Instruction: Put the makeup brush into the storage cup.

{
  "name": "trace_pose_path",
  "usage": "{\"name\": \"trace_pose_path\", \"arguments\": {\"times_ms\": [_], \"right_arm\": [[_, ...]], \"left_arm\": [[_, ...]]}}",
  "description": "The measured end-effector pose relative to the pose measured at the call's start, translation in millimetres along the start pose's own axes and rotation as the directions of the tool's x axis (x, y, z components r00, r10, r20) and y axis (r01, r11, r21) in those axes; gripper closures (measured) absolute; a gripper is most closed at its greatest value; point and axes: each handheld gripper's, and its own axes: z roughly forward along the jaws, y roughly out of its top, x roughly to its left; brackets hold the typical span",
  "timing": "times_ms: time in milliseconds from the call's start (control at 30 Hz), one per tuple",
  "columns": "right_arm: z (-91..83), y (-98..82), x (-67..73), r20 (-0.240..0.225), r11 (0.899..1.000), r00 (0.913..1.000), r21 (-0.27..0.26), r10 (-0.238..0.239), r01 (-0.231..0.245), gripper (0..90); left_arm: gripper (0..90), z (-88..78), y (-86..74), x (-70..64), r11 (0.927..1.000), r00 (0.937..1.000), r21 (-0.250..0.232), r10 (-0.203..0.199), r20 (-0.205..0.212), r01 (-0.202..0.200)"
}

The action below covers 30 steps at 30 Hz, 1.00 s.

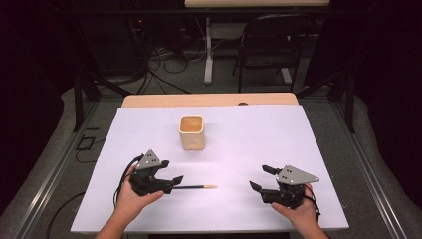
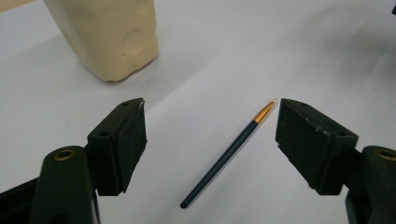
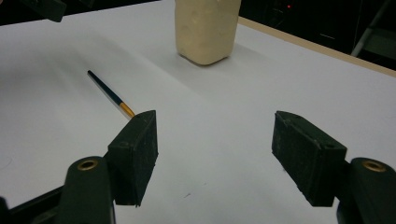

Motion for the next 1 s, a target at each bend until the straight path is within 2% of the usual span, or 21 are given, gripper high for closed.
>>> {"name": "trace_pose_path", "arguments": {"times_ms": [133, 433, 567, 733, 767, 800, 833, 867, 1000], "right_arm": [[1.1, -0.9, -1.1, 0.002, 1.000, 0.9999, 0.002, 0.014, -0.014, 26.8], [2.0, -2.2, -2.0, 0.002, 1.000, 0.9999, 0.019, 0.016, -0.016, 26.4], [2.7, -2.7, -2.3, 0.003, 1.000, 0.9999, 0.023, 0.016, -0.016, 26.4], [3.7, -3.1, -2.1, 0.004, 1.000, 0.9998, 0.022, 0.017, -0.017, 26.3], [3.7, -3.1, -2.1, 0.004, 1.000, 0.9998, 0.022, 0.017, -0.017, 26.3], [3.8, -3.2, -2.2, 0.003, 0.999, 0.9998, 0.028, 0.018, -0.018, 26.4], [3.4, -3.1, -2.4, 0.001, 0.999, 0.9998, 0.038, 0.019, -0.019, 26.4], [3.5, -3.2, -2.3, 0.000, 0.999, 0.9998, 0.039, 0.021, -0.021, 26.4], [4.0, -3.2, -2.1, 0.001, 0.999, 0.9999, 0.038, 0.017, -0.017, 26.4]], "left_arm": [[24.7, 1.0, 2.0, 1.6, 0.9995, 0.9999, 0.030, 0.011, -0.007, -0.011], [25.5, 1.5, 5.8, 5.3, 0.9966, 0.9992, 0.074, 0.037, -0.016, -0.036], [25.7, 2.3, 8.0, 6.1, 0.9925, 0.9984, 0.110, 0.054, -0.014, -0.052], [26.9, 5.8, 10.0, 6.4, 0.9797, 0.9958, 0.180, 0.091, -0.007, -0.088], [27.2, 5.8, 10.0, 6.4, 0.9797, 0.9958, 0.180, 0.091, -0.007, -0.088], [27.3, 7.3, 10.3, 6.2, 0.9735, 0.9944, 0.204, 0.106, -0.006, -0.102], [27.3, 7.3, 10.3, 6.2, 0.9735, 0.9944, 0.204, 0.106, -0.006, -0.102], [27.5, 8.7, 10.7, 5.9, 0.9680, 0.9932, 0.225, 0.116, -0.005, -0.112], [28.3, 11.6, 11.7, 5.0, 0.9554, 0.9904, 0.263, 0.138, 0.000, -0.133]]}}
